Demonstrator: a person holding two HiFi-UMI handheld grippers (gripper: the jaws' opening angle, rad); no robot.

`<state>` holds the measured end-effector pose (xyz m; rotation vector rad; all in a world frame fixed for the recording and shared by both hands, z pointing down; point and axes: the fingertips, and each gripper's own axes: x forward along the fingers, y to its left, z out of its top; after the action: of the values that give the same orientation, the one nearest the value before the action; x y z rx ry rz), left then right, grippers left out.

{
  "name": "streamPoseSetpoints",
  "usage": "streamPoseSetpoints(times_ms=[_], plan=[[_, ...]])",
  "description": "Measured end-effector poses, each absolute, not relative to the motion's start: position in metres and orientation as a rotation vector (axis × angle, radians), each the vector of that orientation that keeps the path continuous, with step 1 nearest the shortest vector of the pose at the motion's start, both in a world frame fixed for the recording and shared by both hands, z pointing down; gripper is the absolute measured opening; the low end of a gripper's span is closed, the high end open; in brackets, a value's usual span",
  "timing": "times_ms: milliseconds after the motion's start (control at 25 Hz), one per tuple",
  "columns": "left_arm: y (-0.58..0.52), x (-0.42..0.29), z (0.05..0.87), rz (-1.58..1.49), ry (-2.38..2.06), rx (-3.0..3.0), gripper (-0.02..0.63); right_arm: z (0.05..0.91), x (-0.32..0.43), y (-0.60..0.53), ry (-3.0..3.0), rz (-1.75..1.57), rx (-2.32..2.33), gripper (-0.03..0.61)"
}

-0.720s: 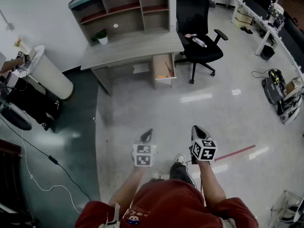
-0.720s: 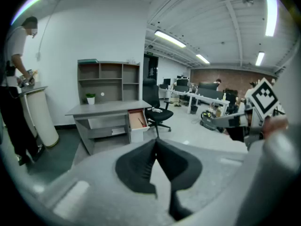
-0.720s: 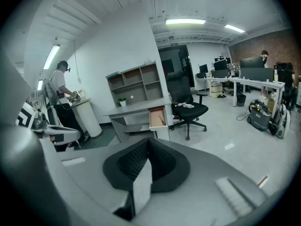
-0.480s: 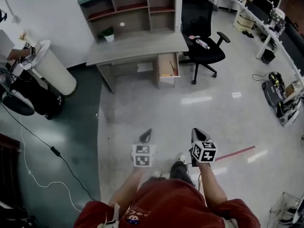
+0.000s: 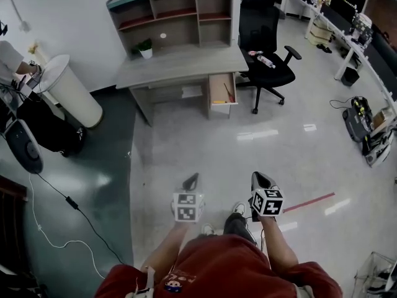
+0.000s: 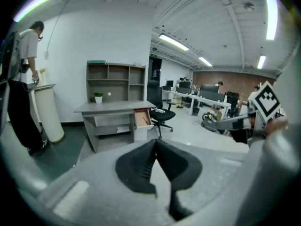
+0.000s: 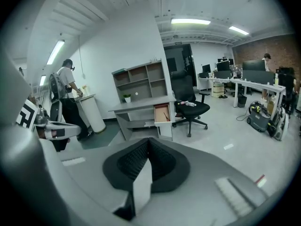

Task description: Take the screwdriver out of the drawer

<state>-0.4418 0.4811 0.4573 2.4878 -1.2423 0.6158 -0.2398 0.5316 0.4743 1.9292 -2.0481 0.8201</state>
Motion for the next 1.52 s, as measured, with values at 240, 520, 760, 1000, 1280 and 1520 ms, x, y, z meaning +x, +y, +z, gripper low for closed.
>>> streamPoseSetpoints(times_ms=[240, 520, 760, 1000, 1280, 1520], plan=[[0.465, -0.408, 0.457, 0.629, -1.183, 2.523, 0.116, 0.476, -0.222, 0.515, -2.046, 0.823, 1.933, 0.002], [0.440, -0.357, 0.467, 0.641, -1.077, 2.547, 0.277, 0.488, -0.175, 0.495, -2.019, 0.859, 1.982, 0.002], [0.405, -0.301, 0.470, 0.641, -1.029, 2.578, 0.287, 0.495, -0.121, 0.471, -2.021, 0.882, 2.036, 0.002], [0.380, -0.230, 0.473, 0.653, -0.970, 2.601, 0.275, 0.491, -0.058, 0.451, -2.016, 0.849, 2.085, 0.000], [0.355, -0.161, 0.474, 0.680, -0.981, 2.610, 0.273, 0.495, 0.007, 0.433, -2.030, 0.830, 2.077, 0.000], [0.341, -0.133, 0.484, 0.702, -1.008, 2.588, 0.273, 0.511, 0.041, 0.419, -2.016, 0.855, 2.094, 0.000]])
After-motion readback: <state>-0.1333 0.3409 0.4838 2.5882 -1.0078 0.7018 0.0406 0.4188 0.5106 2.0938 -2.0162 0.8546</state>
